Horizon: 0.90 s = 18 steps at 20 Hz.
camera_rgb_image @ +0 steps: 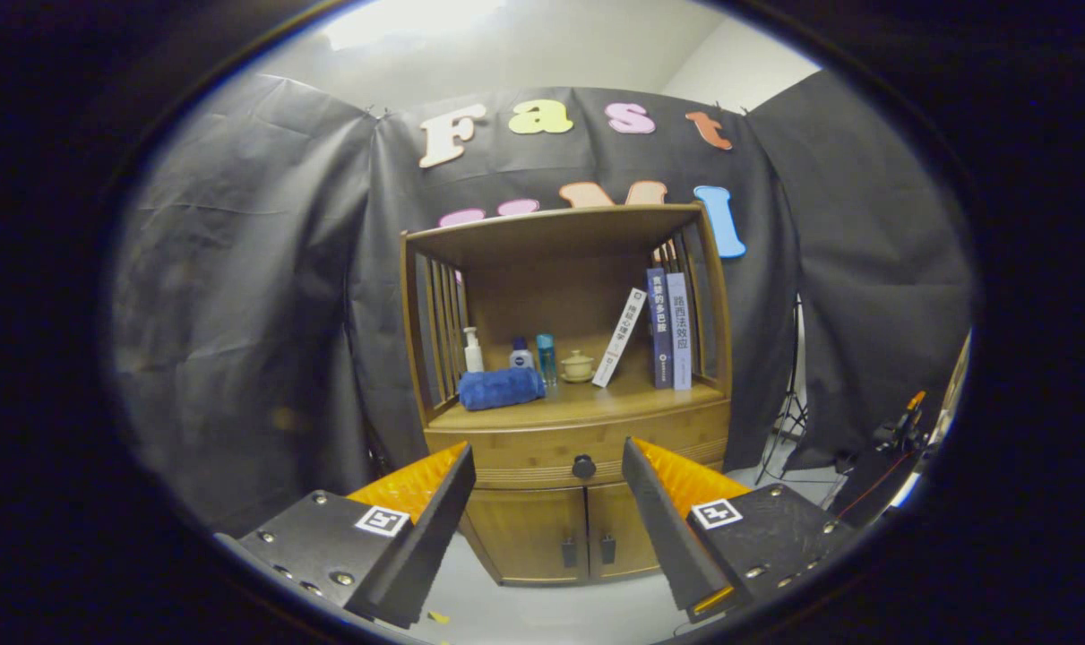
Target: Pull open the drawer, take out the items inside it, and place them on the countertop above the cabinet.
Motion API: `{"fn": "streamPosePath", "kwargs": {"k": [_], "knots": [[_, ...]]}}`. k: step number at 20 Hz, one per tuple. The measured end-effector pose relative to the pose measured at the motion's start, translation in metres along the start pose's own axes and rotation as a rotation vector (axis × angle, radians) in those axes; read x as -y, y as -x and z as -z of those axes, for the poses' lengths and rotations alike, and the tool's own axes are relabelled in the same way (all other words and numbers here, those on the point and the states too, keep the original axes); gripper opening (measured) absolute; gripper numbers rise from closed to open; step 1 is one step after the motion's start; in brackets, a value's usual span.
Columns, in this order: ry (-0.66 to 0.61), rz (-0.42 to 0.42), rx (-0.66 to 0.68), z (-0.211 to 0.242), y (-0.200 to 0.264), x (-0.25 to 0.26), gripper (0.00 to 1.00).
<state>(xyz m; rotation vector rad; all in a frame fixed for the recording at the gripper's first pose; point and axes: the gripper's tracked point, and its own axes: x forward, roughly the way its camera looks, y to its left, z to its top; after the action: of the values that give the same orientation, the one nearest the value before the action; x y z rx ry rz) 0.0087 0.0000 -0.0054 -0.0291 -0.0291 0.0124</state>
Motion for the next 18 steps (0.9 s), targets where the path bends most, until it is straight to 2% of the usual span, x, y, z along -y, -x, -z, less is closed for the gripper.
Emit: {"fn": "streamPosePath", "kwargs": {"k": [6,12,15,18], "knots": [[0.027,0.002,-0.010,0.039,-0.048,0.014,0.99],[0.008,0.052,-0.067,0.103,-0.129,0.041,0.99],[0.001,0.072,-0.075,0.120,-0.171,0.053,0.99],[0.047,0.075,-0.105,0.140,-0.208,0.054,0.98]]}}
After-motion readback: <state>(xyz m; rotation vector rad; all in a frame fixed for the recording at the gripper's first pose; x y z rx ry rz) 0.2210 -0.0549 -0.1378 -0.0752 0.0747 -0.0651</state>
